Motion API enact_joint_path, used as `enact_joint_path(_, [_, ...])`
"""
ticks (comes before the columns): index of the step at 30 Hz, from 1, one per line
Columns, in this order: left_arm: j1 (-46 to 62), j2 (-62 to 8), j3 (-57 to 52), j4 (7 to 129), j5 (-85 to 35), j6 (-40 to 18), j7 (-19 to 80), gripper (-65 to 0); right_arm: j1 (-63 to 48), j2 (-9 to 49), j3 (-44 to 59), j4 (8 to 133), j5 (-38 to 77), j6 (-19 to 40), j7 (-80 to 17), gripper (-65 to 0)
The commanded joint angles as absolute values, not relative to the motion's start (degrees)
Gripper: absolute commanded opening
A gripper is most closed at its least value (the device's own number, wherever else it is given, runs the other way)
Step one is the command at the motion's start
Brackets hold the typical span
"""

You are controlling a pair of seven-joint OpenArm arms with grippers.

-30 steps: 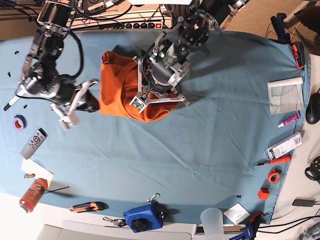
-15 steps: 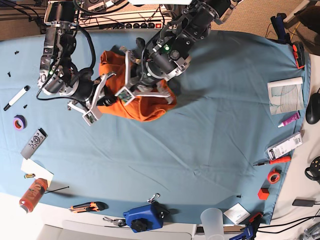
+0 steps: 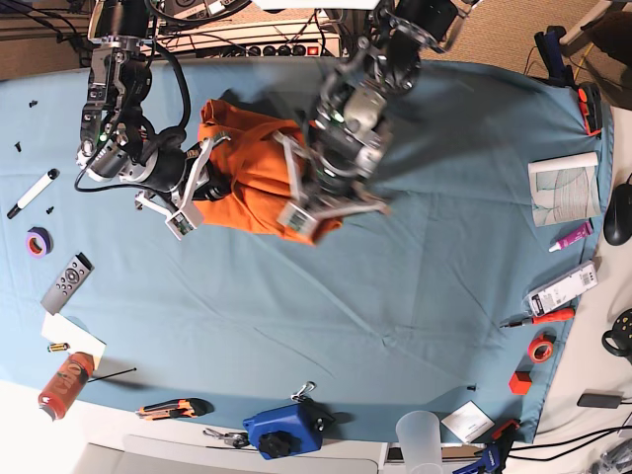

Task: Layout the t-shirt on the table in an organized manner, then fold the t-shirt properly
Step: 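Hold the bundle with both grippers and tuck its loose edges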

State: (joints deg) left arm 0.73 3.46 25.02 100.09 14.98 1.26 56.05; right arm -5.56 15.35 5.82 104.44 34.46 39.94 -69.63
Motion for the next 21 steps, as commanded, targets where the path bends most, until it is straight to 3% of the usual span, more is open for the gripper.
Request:
enact_joint_path(1, [-0.69,4.10,23.73,102.02,15.68,1.50,55.94,-65.0,-4.93,16.05,6.09,105.19,35.03,40.00,-68.97,-60.6])
enact_joint_path(13, [-1.45,4.12,18.98,108.01,8.91,-1.54,64.62,-64.0,-4.91,16.05,6.11,105.19,34.30,40.00,-67.33,-60.6])
enact_joint_path(17, [-1.39,4.12,18.98,111.02,8.93,-1.52,64.42,-43.5,-4.58,16.05,6.11,105.21,31.79,40.00,-66.32,-58.4])
enact_joint_path(19, [-0.93,4.12,18.98,111.02,8.93,-1.52,63.77,-34.4,-4.40,16.12,6.11,105.21,31.64,40.00,-66.32,-52.1])
enact_joint_path(21, [-0.80,4.12,18.98,111.02,8.86,-1.52,63.66,-30.4,-3.79,16.21,6.11,105.21,31.64,40.00,-66.35,-46.0])
